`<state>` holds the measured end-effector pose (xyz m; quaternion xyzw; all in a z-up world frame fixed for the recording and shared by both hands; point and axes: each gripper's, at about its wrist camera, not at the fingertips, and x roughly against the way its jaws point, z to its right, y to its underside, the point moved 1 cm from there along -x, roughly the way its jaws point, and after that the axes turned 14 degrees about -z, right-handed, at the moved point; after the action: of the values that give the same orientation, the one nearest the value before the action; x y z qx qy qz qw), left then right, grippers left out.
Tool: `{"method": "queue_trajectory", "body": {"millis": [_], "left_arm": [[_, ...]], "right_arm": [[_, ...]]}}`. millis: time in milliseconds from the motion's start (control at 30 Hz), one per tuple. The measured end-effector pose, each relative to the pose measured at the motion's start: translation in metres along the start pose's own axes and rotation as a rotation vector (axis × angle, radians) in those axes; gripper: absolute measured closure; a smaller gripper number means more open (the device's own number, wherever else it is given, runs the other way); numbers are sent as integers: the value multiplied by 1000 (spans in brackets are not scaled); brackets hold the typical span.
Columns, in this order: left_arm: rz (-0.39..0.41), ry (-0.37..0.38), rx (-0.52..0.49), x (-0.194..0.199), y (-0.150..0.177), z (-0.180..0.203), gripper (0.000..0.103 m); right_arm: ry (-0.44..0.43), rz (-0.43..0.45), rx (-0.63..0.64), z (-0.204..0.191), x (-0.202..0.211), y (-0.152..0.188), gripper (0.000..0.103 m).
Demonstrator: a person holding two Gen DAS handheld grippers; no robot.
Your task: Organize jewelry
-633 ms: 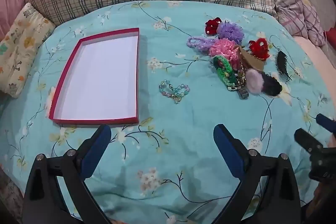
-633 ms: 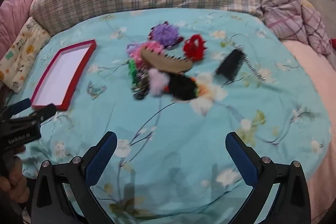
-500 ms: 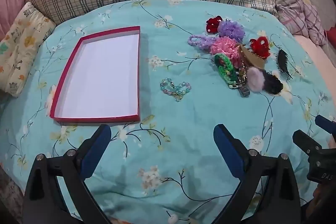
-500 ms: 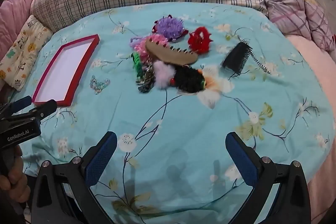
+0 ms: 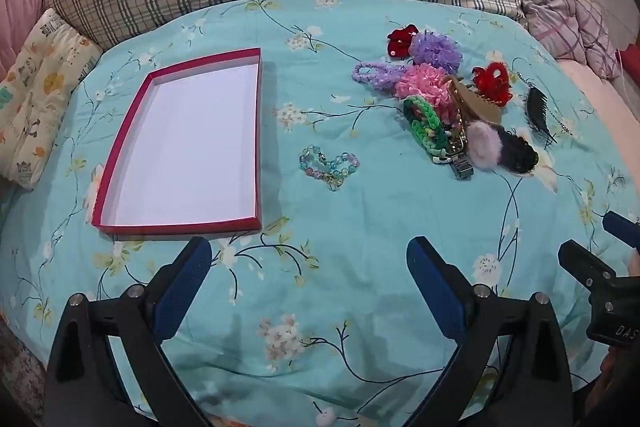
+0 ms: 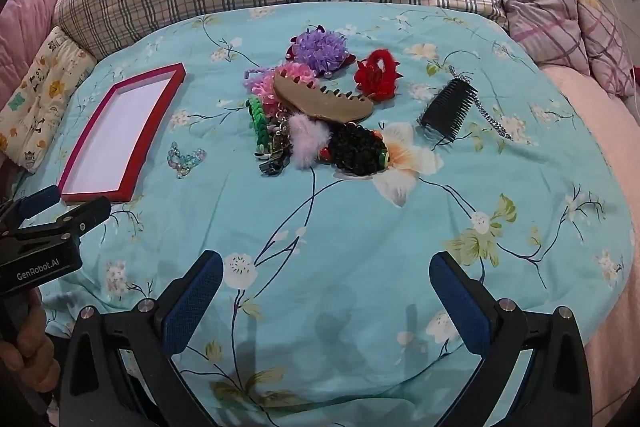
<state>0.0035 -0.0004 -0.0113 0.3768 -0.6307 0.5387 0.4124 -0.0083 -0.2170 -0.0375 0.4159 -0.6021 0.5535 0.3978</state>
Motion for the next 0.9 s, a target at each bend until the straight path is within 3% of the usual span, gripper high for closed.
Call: {"method": "queue_trajectory", "body": {"millis": [900], "left_arm": [[-8, 11, -3, -5, -1, 1, 4]], "right_arm": [[6, 29, -9, 0, 0, 7, 0]]}}
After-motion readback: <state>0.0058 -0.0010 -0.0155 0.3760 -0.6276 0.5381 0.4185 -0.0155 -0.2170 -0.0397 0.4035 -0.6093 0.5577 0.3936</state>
